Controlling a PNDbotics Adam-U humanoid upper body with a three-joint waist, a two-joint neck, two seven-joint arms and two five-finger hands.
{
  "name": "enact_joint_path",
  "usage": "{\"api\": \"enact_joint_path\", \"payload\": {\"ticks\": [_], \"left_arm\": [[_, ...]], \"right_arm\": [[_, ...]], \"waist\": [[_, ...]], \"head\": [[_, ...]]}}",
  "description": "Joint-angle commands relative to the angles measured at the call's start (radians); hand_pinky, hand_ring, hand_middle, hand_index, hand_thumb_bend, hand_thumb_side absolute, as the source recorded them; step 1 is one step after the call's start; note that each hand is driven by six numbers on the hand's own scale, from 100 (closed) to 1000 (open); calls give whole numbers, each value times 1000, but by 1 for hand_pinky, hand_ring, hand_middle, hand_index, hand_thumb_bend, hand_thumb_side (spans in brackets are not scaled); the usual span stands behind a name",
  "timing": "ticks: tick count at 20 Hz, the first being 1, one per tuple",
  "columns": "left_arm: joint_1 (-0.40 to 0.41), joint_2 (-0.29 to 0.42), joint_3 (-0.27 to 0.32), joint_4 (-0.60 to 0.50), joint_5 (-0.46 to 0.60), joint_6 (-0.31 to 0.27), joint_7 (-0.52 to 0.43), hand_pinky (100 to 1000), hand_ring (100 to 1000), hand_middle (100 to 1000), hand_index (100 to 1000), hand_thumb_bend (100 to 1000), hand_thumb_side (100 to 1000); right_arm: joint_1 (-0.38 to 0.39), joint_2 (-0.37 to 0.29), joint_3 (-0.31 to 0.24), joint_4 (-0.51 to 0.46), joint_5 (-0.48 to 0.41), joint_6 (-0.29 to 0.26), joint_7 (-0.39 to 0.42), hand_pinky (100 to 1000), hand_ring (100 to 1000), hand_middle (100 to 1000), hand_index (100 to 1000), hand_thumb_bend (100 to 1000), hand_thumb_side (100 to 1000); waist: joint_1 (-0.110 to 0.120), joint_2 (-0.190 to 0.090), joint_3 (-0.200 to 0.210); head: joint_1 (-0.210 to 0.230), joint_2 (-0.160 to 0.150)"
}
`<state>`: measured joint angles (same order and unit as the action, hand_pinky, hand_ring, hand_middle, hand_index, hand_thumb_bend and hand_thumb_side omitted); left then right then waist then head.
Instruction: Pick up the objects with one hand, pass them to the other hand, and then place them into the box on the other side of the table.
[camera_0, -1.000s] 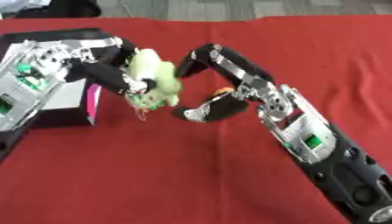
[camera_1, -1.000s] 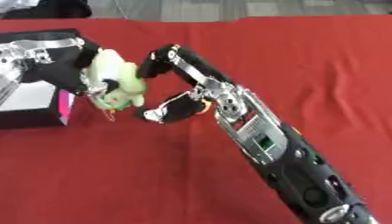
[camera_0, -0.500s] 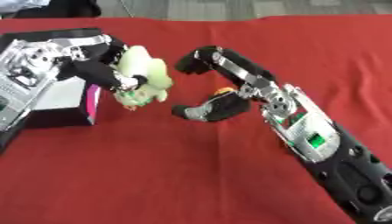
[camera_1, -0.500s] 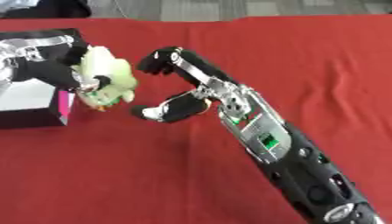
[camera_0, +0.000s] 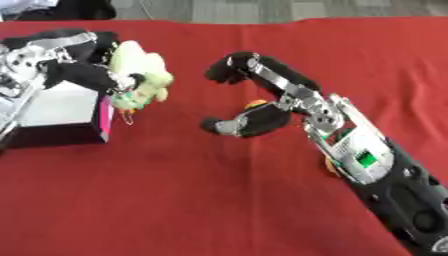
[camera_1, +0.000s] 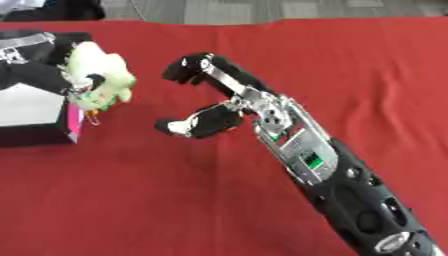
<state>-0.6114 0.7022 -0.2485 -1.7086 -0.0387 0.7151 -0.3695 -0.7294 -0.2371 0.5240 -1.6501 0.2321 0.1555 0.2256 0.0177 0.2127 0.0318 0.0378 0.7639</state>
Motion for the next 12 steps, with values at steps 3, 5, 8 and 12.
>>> {"api": "enact_joint_path", "payload": {"ticks": [3, 5, 8, 12], "left_arm": [[24, 82, 72, -4, -3, -11, 65, 671, 616, 371, 333, 100, 100], [44, 103, 93, 10, -7, -14, 89, 673, 616, 372, 335, 100, 100], [73, 126, 124, 42, -17, -19, 121, 678, 618, 378, 343, 100, 100], [89, 134, 154, 108, -37, -31, 158, 678, 619, 381, 348, 100, 100]], "right_arm": [[-12, -27, -30, -34, -13, 7, -23, 801, 775, 712, 750, 510, 245], [-13, -31, -35, -37, -16, 10, -31, 801, 775, 711, 750, 511, 243], [-14, -37, -44, -43, -22, 12, -40, 801, 774, 709, 749, 512, 241], [-19, -44, -52, -52, -28, 15, -49, 801, 773, 709, 749, 513, 241]], "waist": [[7, -5, 3], [6, -5, 4], [4, -5, 5], [0, -5, 4]], "head": [[25, 5], [33, 4], [44, 3], [77, -2]]}}
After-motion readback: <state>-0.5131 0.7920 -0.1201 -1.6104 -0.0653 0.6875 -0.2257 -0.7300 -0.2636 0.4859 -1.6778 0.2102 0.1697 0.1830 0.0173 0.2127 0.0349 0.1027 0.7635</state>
